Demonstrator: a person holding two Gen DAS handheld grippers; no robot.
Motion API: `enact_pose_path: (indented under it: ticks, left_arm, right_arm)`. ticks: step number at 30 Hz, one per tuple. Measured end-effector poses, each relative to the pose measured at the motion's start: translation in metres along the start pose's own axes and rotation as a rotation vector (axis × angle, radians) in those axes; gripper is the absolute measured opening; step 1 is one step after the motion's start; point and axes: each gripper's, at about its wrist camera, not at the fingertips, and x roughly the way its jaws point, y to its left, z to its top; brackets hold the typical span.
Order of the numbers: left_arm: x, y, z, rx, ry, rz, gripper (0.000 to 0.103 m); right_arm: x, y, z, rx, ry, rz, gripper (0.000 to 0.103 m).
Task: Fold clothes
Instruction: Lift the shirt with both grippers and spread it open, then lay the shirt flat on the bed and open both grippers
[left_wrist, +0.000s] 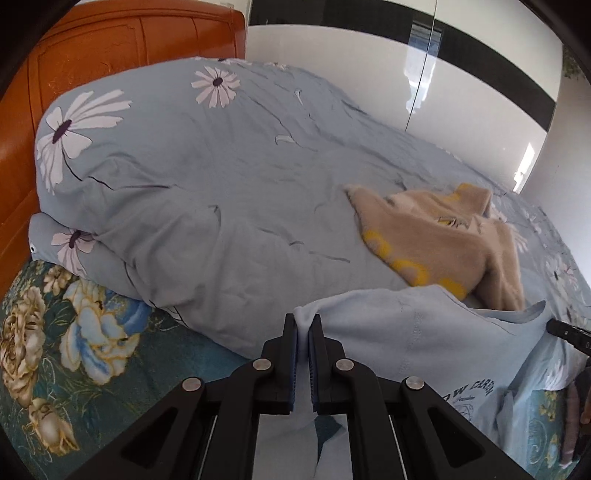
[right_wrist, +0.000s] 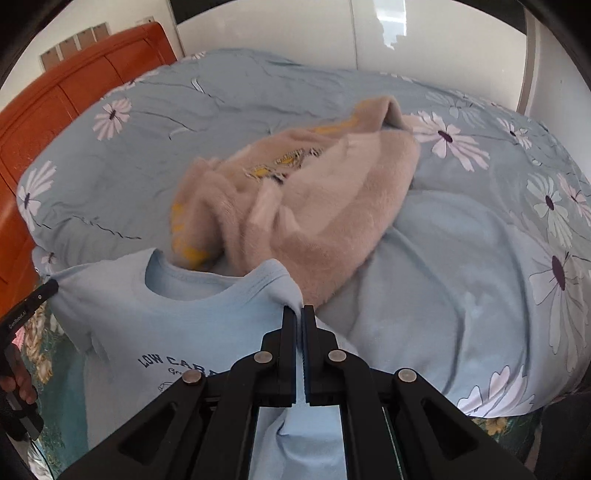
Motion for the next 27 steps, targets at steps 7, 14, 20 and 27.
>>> enact_pose_path:
  ticks: [7,14,20,27]
  left_arm:
    - [0.056,0.001,-0.016,0.003,0.115,0.024,0.006]
    - [0.048,0.019,-0.021,-0.082,0.174,-0.09,0.009]
    - [0.011,0.06,-0.052,-0.168,0.198,-0.11,0.047]
    - [-0.002,0.09,-0.111,-0.279,0.277,-0.065,0.047]
  right_arm:
    - [0.048,-0.027,-0.01,0.075,0.068,0.013,0.002]
    - [0.035,-0.018,-0.013,0.007,0.068,-0.008,0.008]
    - [-0.011,-0.026,-0.049,0.056,0.018,0.021,0.038]
    - [-0.041,-0.033,-0.129,0.139,0.101,-0.002,0.041]
